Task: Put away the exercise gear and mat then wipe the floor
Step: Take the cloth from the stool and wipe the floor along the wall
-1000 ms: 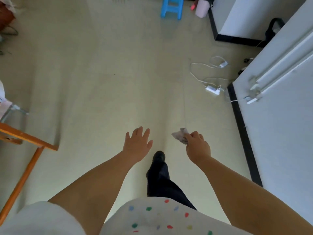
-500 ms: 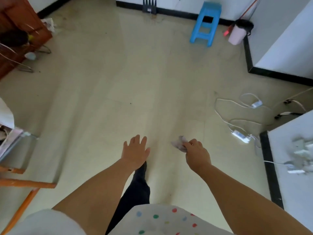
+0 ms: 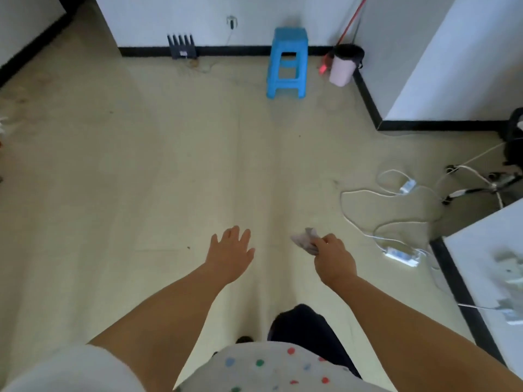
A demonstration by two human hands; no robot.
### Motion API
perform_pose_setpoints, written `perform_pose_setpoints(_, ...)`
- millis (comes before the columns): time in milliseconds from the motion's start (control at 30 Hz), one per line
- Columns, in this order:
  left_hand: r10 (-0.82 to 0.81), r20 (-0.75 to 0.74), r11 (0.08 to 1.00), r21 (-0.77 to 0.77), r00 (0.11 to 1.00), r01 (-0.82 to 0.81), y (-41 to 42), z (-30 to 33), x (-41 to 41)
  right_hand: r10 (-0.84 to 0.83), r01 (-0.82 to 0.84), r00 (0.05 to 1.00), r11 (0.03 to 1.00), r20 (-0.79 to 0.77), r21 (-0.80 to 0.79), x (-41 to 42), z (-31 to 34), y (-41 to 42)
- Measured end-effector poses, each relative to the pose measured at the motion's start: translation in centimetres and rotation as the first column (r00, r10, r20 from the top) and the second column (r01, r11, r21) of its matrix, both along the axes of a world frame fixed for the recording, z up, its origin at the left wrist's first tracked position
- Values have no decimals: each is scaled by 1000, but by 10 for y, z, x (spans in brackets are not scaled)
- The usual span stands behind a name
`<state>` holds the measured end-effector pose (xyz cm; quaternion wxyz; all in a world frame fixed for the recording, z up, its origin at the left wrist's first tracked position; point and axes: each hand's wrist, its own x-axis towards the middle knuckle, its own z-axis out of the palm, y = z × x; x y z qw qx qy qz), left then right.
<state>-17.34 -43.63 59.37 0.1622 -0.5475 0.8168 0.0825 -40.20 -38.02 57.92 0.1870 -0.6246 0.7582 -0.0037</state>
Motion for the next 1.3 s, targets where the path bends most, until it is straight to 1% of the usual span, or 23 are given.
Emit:
perform_pose_setpoints(100, -89, -31, 994, 53, 996, 91, -58, -10, -46, -30, 31, 999, 999, -28, 43, -35, -12, -50)
perform_pose_setpoints(200, -127, -46, 991, 41, 991, 129, -131, -20, -87, -47, 49, 998, 997, -47, 56, -78, -24, -113)
perform_pose_setpoints(267, -103, -49, 994, 23, 993, 104, -187, -23, -110, -60, 62, 997, 996, -44, 57, -109, -26, -160)
perform_pose_setpoints(433, 29, -60, 1000, 12, 998, -28, -305, -12, -168, -60, 62, 996, 998, -62, 28, -183, -9, -280)
perform_pose_setpoints(500, 48, -94, 999, 26, 994, -46, -341, -13, -189, -86, 87, 995, 996, -47, 11, -207, -1, -329)
perform_pose_setpoints(567, 61, -96, 997, 55, 994, -56, -368, -15, -207, -95, 95, 995, 995, -11, 10, -222, 1, -370)
perform_pose_setpoints(700, 39, -50, 993, 117, 998, -33, -435, -27, -236, -22, 22, 1000, 999, 2, 48, -235, -9, -446)
perform_pose_setpoints(867, 17, -88, 996, 89, 996, -9, -569, -34, -264, -8, 10, 1000, 998, -25, 58, -259, -24, -561)
perform_pose_setpoints(933, 3, -95, 995, 96, 995, 6, -625, -30, -271, -50, 51, 999, 997, -16, 56, -271, -21, -613)
perform_pose_setpoints(1067, -22, -56, 996, 87, 998, 27, -732, -17, -285, -174, 174, 985, 985, 12, 6, -292, -4, -710)
perform_pose_setpoints(1100, -17, -69, 996, 89, 997, 23, -756, -17, -289, -181, 181, 984, 984, 5, -10, -298, -1, -731)
perform_pose_setpoints(1167, -6, -75, 994, 109, 997, 14, -794, -18, -300, -171, 171, 985, 985, 2, 10, -308, 4, -765)
perform_pose_setpoints(1233, -32, -74, 993, 111, 997, 40, -829, -23, -318, -175, 175, 985, 984, 3, 23, -322, 3, -799)
perform_pose_setpoints(1300, -49, -65, 988, 145, 997, 58, -861, -28, -336, -186, 187, 982, 981, -8, 57, -339, -2, -833)
